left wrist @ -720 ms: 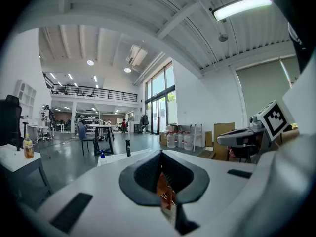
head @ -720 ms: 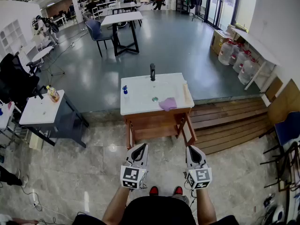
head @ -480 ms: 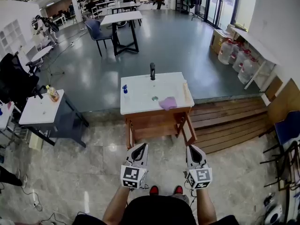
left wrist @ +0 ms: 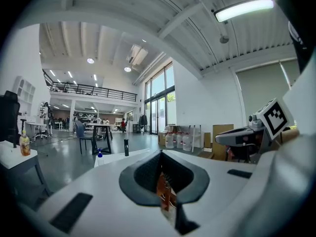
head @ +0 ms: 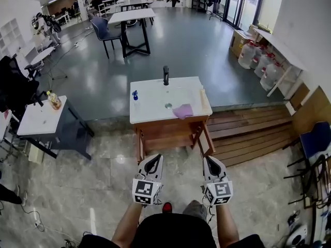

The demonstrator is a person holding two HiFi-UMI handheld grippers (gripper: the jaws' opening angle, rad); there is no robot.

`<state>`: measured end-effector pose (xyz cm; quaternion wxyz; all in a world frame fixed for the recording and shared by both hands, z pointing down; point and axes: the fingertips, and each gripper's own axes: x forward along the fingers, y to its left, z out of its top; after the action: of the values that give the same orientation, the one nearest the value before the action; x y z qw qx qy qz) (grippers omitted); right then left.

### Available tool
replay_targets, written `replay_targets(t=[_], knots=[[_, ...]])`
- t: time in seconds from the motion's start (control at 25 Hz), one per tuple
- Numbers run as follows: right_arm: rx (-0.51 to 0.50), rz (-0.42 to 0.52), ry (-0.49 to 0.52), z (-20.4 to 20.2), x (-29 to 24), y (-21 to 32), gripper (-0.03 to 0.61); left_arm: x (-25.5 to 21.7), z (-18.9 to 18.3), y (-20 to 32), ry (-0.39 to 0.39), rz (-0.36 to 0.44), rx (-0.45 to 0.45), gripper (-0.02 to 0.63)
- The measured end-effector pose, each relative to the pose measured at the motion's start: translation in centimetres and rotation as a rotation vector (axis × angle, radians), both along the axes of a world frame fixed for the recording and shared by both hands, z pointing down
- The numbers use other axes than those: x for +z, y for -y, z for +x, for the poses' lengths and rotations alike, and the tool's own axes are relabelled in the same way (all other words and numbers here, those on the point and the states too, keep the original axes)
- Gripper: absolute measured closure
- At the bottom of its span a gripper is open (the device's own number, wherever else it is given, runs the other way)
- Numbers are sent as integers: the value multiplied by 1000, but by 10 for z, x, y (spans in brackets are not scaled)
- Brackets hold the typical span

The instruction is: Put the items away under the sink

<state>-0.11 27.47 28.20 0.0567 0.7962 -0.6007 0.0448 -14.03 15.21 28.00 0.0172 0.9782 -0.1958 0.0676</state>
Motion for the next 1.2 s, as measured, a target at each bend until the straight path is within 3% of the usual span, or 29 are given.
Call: replay_targets(t=[0.32,0.84,1.2], knots=[[-40,-20,14,30,12,31,546,5,33,18,8,2,-7,607],[-233,-108,20,127,63,147,546,43,118,92,89,-63,-183,607],[-325,-200,30,175,122,210,546,94,146,137,154,-139,-304,607]])
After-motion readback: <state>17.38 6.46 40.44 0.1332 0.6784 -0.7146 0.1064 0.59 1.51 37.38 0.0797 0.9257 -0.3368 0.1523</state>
